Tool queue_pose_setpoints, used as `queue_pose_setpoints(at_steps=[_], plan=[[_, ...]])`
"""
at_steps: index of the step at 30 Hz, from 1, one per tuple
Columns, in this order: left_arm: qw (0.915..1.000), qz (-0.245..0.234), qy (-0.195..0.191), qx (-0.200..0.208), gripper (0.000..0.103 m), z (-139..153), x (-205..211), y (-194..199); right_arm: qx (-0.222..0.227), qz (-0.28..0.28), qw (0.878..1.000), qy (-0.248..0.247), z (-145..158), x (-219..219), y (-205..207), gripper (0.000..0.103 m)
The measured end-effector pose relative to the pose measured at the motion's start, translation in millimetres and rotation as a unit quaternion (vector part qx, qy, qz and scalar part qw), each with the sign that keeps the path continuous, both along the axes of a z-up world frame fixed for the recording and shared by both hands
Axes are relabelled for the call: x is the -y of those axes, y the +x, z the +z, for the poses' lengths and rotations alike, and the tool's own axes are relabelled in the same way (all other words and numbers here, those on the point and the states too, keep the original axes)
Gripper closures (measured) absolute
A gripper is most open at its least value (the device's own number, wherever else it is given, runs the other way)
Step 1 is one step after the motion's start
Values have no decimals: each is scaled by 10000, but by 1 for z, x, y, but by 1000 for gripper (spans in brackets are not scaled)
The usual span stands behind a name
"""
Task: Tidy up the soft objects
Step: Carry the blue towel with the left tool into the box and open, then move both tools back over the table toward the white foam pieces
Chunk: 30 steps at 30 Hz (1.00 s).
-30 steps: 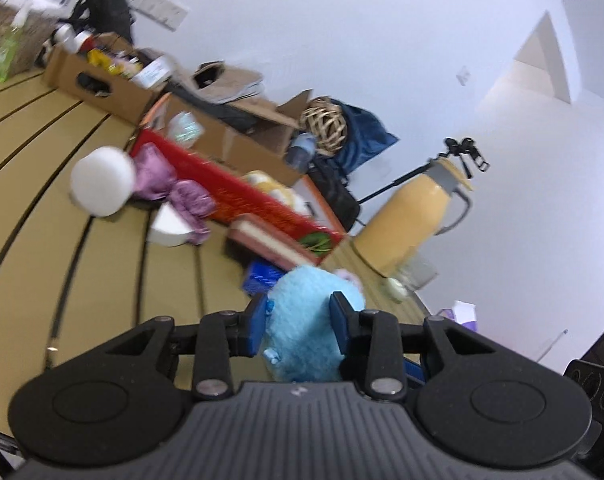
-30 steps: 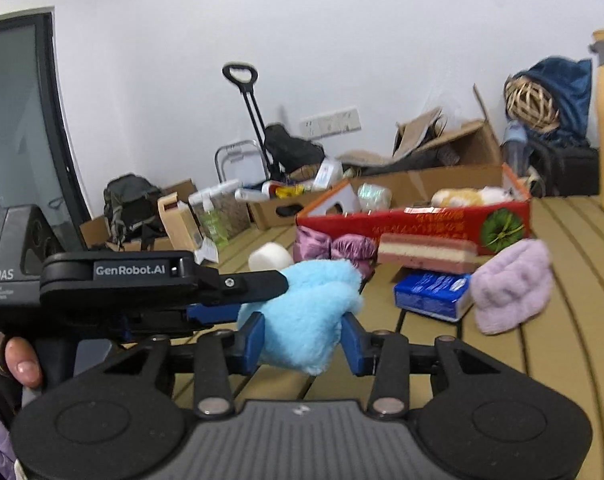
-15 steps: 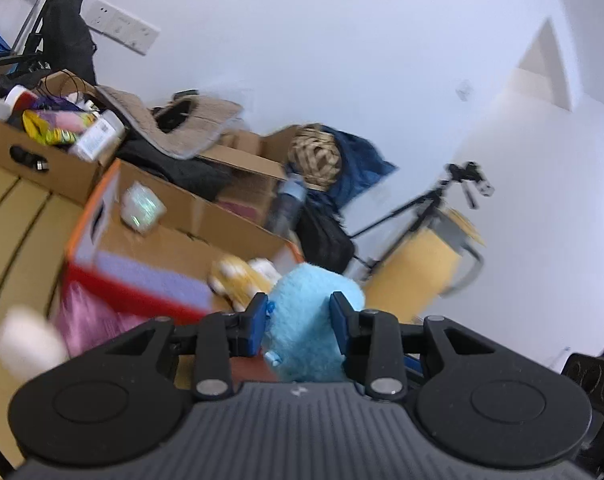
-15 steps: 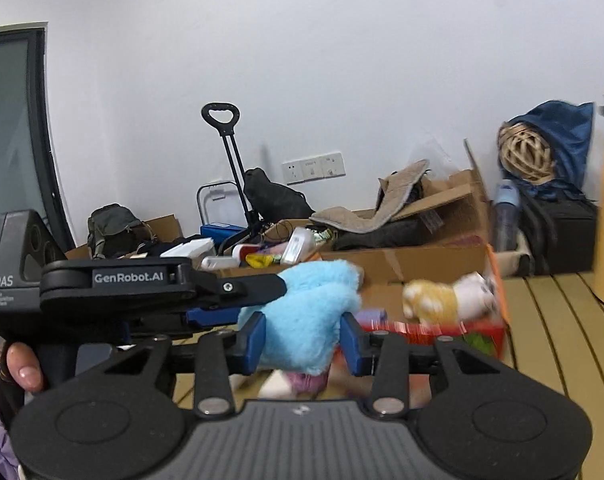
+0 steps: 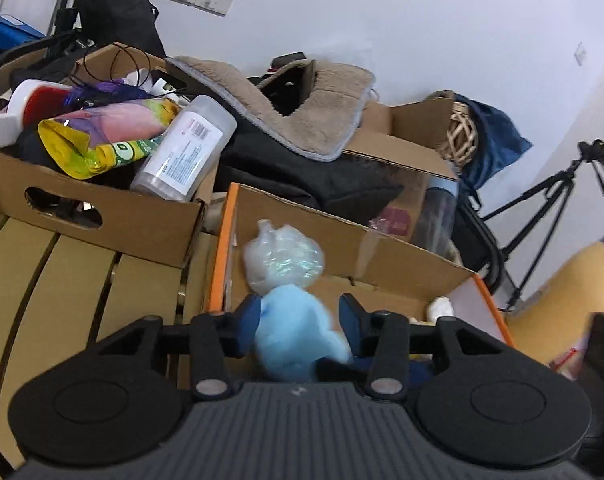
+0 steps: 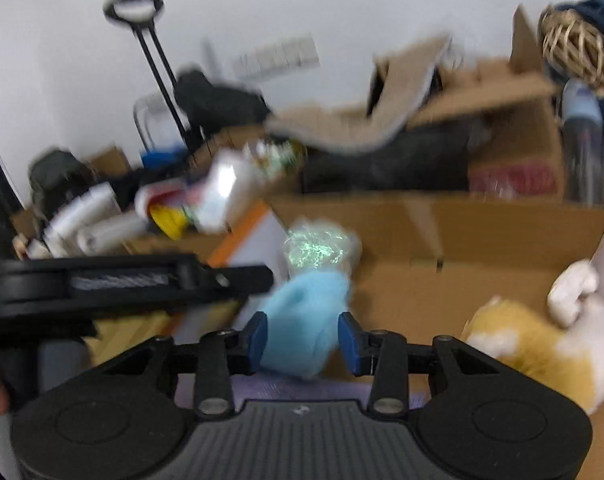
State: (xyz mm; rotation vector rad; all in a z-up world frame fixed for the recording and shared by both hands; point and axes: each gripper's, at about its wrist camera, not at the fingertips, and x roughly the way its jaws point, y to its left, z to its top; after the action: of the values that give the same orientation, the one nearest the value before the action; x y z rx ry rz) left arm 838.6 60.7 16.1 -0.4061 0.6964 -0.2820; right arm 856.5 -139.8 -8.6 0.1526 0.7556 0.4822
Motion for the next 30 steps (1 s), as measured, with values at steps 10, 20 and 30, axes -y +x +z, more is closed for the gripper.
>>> queue_pose_setpoints(at_steps=[10, 20, 30], plan=[[9984, -90, 178, 523, 47, 54, -7, -85, 504, 180, 9984, -208, 43, 23, -48, 62], [9816, -70, 1245, 1447, 33, 90, 2, -270, 1470, -363, 9861, -678, 123, 126, -206, 45], [9778, 156, 1056, 1805, 19, 73, 8, -425, 2363, -613, 9658, -871, 121, 150, -391, 30]])
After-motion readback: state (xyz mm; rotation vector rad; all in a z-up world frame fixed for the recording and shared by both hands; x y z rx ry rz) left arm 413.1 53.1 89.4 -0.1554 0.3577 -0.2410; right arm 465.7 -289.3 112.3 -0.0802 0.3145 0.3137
